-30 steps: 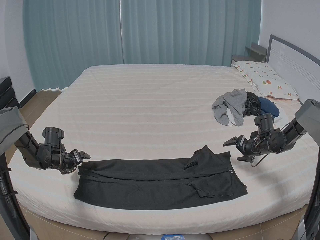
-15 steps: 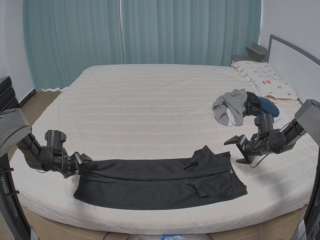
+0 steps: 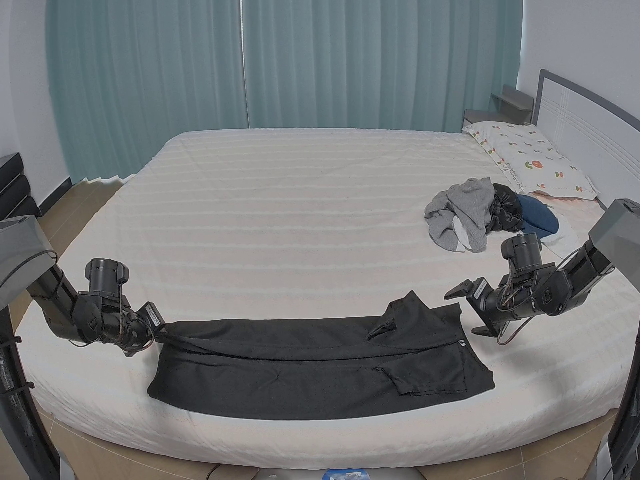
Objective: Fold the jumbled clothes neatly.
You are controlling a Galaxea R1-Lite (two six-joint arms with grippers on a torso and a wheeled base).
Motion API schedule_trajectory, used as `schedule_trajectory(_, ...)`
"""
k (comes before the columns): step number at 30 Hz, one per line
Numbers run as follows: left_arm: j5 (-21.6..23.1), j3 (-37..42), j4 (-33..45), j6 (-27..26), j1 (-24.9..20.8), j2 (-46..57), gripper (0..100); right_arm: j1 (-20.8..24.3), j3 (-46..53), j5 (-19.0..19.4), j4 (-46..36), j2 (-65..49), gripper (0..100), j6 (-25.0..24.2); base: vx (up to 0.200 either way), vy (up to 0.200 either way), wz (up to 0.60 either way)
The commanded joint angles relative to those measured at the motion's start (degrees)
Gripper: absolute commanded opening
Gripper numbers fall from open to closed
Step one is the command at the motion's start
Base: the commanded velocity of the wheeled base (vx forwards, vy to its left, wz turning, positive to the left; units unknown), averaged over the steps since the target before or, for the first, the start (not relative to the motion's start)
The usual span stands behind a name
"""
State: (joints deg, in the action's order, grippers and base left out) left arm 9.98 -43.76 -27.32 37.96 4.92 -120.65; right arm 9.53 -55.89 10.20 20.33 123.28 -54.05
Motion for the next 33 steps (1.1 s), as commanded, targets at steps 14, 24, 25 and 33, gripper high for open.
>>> schedule_trajectory(14,0.47,1.14,-3.62,2.56,0.0,3.23,0,3.39,1.14,-2.56,-0.56,0.11,100,-5.98,0.0,0.0,0.0)
schedule_trajectory(24,0.56,1.14,-5.55,4.93,-0.09,3.32,0,5.06,0.96,-3.88,-0.56,2.14,100,-6.15,0.0,0.0,0.0)
schedule_trajectory(25,0.56,1.14,-5.55,4.93,-0.09,3.32,0,5.23,0.52,-4.4,-0.47,2.93,100,-6.15,0.0,0.0,0.0)
schedule_trajectory(33,0.56,1.14,-5.55,4.93,-0.09,3.32,0,5.5,-3.26,-7.48,-0.47,6.44,0,-6.06,0.0,0.0,0.0)
